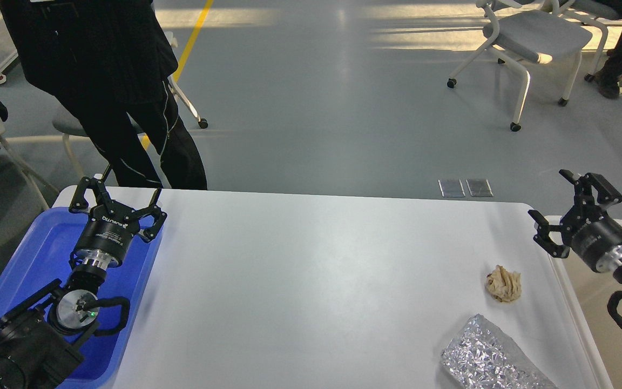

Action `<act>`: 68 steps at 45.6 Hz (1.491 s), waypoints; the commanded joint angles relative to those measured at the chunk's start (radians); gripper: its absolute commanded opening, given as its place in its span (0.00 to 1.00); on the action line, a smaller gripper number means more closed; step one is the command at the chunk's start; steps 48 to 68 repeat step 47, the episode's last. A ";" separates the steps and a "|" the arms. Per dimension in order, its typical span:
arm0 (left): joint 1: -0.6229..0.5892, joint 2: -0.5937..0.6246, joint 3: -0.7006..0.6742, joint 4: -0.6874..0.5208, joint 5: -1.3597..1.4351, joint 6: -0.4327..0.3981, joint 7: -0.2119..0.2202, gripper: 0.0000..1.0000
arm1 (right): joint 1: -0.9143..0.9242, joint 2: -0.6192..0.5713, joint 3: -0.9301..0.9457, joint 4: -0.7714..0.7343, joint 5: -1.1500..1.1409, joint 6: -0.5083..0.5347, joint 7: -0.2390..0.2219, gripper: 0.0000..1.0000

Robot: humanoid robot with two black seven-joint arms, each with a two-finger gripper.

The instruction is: Tidy desktop

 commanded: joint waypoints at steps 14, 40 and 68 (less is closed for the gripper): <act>0.000 0.000 0.000 0.000 0.000 0.000 0.000 1.00 | -0.044 0.289 0.203 0.059 -0.163 -0.248 0.217 1.00; 0.000 0.000 0.000 0.000 0.000 0.000 0.000 1.00 | -0.066 0.295 0.187 0.059 -0.171 -0.362 0.217 1.00; 0.000 0.000 0.000 0.000 0.000 0.000 0.000 1.00 | -0.067 0.295 0.189 0.054 -0.165 -0.359 0.217 1.00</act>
